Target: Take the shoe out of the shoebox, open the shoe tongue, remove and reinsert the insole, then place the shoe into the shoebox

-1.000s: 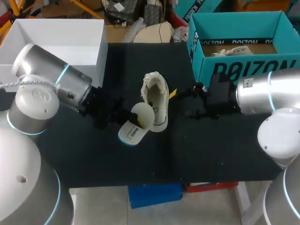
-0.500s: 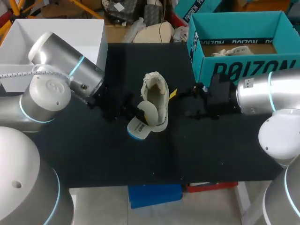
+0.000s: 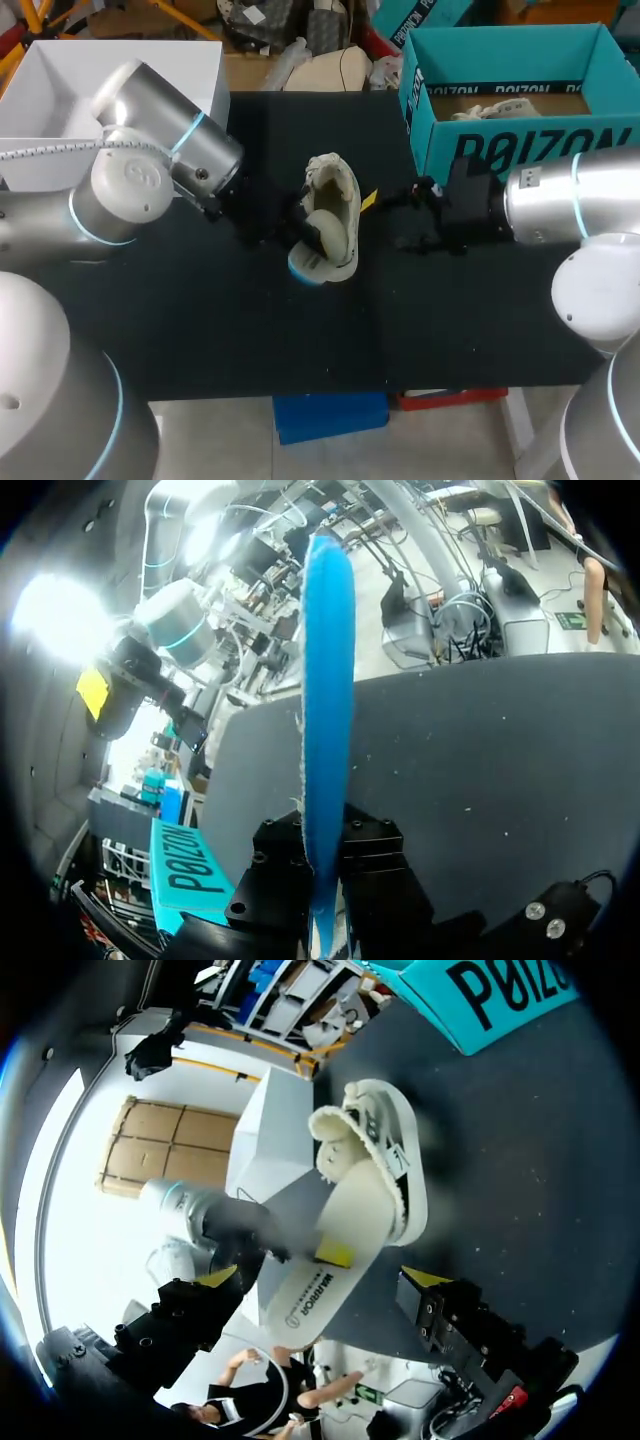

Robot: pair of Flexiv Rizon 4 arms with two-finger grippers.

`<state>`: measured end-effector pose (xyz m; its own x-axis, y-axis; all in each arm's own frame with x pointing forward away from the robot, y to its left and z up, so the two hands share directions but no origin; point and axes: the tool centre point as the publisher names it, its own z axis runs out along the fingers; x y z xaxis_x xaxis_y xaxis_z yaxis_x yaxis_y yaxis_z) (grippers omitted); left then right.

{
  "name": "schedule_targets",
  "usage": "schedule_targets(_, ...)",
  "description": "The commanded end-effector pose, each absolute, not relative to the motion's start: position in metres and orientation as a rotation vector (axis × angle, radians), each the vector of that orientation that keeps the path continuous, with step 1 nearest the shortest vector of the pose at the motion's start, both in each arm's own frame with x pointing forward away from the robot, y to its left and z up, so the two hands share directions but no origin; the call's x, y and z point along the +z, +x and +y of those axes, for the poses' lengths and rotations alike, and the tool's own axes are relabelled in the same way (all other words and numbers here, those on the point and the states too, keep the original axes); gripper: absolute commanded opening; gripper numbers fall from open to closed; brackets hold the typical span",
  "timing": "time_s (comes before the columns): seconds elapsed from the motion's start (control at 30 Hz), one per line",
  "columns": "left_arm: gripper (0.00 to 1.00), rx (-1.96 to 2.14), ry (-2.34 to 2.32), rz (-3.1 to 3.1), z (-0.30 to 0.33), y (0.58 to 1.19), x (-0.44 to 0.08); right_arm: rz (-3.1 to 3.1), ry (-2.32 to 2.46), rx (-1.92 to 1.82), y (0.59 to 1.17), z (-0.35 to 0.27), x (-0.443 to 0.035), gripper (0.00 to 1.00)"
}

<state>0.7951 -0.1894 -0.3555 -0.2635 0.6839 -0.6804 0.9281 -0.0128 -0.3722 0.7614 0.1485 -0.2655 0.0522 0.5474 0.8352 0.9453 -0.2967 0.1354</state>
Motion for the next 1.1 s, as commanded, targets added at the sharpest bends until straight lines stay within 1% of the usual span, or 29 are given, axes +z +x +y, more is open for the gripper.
schedule_targets(0.03,0.0,-1.161,1.673,1.987,-0.201,0.808,-0.365,-1.493,-1.883,-1.154,0.761,0.149,-0.265,1.0)
schedule_targets(0.3,0.0,-1.149,1.63,2.029,-0.209,0.831,-0.378,-1.493,-1.883,-1.154,0.761,0.149,-0.265,1.0)
schedule_targets(0.7,0.0,-1.111,1.571,2.076,-0.227,0.862,-0.385,-1.493,-1.883,-1.154,0.761,0.149,-0.265,1.0)
schedule_targets(1.07,0.0,-1.005,1.523,2.171,-0.217,0.865,-0.383,-1.493,-1.883,-1.154,0.761,0.149,-0.265,1.0)
schedule_targets(1.1,0.12,-1.005,1.521,2.179,-0.215,0.863,-0.382,-1.493,-1.883,-1.154,0.761,0.149,-0.265,1.0)
